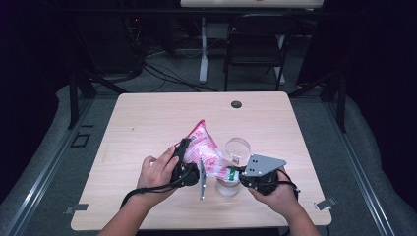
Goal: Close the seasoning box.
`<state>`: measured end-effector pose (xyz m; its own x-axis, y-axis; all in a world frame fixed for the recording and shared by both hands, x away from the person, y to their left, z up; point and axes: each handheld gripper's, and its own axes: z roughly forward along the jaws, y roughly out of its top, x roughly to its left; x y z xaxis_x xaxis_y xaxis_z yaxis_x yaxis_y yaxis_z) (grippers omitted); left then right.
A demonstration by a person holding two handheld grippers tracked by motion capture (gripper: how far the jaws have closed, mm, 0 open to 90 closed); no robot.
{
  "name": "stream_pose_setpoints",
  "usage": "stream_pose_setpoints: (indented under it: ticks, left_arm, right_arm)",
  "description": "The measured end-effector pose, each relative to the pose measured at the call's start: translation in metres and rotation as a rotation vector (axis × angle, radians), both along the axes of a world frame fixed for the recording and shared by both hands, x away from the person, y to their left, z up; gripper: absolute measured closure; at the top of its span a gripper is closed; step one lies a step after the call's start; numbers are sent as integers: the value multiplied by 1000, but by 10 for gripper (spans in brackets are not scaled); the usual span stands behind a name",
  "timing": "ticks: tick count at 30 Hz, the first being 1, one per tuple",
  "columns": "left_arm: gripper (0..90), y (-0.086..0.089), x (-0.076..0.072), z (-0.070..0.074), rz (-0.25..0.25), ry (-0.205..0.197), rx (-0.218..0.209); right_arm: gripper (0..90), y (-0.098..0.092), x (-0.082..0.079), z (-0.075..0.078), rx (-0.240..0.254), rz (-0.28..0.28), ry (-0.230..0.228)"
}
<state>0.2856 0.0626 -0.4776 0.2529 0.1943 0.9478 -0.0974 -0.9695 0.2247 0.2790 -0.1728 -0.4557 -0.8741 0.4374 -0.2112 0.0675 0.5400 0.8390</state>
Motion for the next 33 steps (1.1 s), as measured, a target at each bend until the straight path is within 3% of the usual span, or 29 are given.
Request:
stream_pose_setpoints:
  ticks: [33]
  left_arm:
    - [613, -4, 1, -1, 2, -5, 27]
  right_arm:
    - [900, -2, 4, -6, -10, -6, 18]
